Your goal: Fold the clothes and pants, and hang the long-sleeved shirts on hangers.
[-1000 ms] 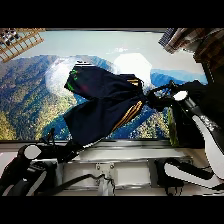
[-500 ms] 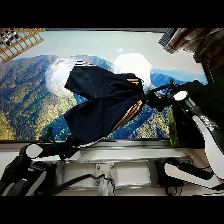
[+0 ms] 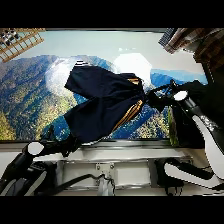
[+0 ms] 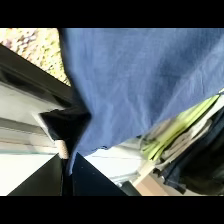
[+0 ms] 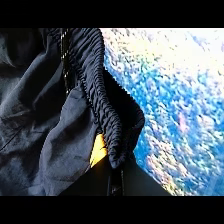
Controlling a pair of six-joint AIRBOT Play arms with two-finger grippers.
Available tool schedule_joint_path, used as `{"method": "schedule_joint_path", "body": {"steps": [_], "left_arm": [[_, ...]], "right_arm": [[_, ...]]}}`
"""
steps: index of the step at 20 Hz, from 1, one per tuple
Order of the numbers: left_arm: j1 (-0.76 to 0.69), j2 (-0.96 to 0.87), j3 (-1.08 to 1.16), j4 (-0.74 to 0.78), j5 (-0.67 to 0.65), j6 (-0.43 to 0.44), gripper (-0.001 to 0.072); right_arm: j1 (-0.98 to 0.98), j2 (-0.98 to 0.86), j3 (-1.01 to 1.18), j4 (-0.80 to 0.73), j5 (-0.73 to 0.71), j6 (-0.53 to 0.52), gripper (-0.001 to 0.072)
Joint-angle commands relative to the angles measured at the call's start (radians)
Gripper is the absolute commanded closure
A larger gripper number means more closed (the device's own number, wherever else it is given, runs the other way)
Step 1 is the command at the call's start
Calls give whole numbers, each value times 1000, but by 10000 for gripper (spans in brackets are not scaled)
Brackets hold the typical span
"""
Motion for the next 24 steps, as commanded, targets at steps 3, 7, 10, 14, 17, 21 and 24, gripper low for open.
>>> {"method": "schedule_joint_path", "body": {"steps": [3,7,10,14,17,21,24], "left_arm": [[2,13,19,-192,161,242,701],[66,37,188,-256,364,381,702],[154,35,393,-256,418,586,703],[257,8,673,-257,491,751,703],[293,-51,912,-256,490,856,704],[295,-91,1206,-230,444,991,703],[295,-77,1339,-172,309,994,703]], "right_arm": [[0,8,0,0,21,1,679],[0,77,11,-4,7,37,676],[0,126,71,-3,54,37,676],[0,137,267,126,196,38,677],[0,139,469,216,324,77,677],[0,215,680,221,483,95,677],[0,328,753,220,550,95,677]]}}
